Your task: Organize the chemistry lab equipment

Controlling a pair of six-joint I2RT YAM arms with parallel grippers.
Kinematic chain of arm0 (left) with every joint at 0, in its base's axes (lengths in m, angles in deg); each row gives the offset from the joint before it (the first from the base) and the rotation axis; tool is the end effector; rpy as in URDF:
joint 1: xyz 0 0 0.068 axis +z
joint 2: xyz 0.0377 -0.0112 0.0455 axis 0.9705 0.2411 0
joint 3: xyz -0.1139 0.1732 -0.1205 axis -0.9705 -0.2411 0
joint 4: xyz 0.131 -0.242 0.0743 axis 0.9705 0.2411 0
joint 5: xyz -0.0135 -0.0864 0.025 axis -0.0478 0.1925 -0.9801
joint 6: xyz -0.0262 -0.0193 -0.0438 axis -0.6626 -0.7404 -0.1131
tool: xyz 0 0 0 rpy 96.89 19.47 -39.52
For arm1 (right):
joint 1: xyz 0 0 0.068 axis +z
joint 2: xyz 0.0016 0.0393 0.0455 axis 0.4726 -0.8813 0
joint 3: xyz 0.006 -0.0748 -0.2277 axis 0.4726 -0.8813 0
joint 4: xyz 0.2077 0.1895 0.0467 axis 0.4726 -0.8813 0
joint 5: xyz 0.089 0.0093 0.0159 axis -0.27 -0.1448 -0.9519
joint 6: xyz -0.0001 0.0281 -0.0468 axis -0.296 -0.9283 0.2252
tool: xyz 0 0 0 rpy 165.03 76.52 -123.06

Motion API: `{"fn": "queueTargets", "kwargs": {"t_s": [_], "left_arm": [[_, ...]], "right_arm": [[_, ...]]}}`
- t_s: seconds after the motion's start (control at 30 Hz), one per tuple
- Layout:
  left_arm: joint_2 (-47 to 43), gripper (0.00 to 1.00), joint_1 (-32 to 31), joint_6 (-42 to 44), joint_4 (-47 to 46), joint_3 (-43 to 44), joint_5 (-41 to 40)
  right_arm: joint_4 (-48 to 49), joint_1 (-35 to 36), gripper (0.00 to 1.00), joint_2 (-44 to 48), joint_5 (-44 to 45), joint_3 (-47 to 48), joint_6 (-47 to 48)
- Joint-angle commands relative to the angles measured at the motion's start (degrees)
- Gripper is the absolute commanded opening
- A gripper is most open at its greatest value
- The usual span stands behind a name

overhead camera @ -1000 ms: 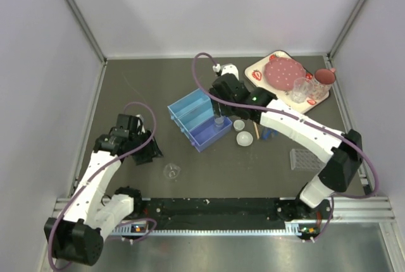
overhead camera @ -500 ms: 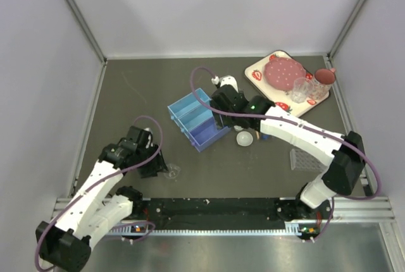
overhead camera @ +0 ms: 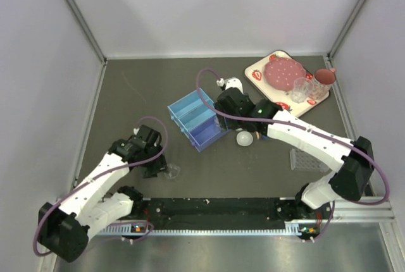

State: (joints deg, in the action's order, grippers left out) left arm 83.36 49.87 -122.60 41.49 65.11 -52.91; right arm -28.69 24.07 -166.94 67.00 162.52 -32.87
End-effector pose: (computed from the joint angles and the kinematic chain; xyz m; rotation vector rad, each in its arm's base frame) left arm 0.1695 -0.0851 0.1762 -0.4052 2.8479 -0.3181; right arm 0.2204 0.2604 0.2843 -0.3985 2.3264 0.1177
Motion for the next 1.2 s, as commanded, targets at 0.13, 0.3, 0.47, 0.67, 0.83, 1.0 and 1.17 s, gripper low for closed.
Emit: {"fn": "queueTargets", "kwargs": {"t_s": [0.13,0.3,0.47,0.67,0.83,1.0,1.17], "left_arm": [[3.4,0.37,-1.6,-2.7,-4.0,-0.1,-3.6],[4.9,0.22,-2.4,-3.3,-5.4,-0.5,-3.3],[5.3,0.0,-2.9,-3.6,-5.5,-0.3,-3.4],[4.9,0.0,-3.4,-2.9,-3.0,4.3,-4.1],[6.7,0.0,-4.6,-1.2,0.2,15.7,-4.8],[11.5,0.0,-6.7,-0.1,0.7,24.6,-5.1],[18.0,0.0,-8.1,0.6,-2.0,31.2,-4.3]], "right_arm": [[2.1,0.5,0.68,3.0,0.4,-1.3,-0.3],[2.5,0.5,0.68,3.3,0.4,-2.1,0.0],[3.0,0.5,0.68,3.8,0.3,-3.0,-0.2],[3.3,0.5,0.68,4.2,0.0,-3.4,-0.1],[3.1,0.5,0.7,5.1,0.8,-3.4,0.2],[2.9,0.5,0.77,8.0,2.2,-3.8,0.1],[2.6,-0.1,0.86,11.5,3.7,-4.4,-0.3]]}}
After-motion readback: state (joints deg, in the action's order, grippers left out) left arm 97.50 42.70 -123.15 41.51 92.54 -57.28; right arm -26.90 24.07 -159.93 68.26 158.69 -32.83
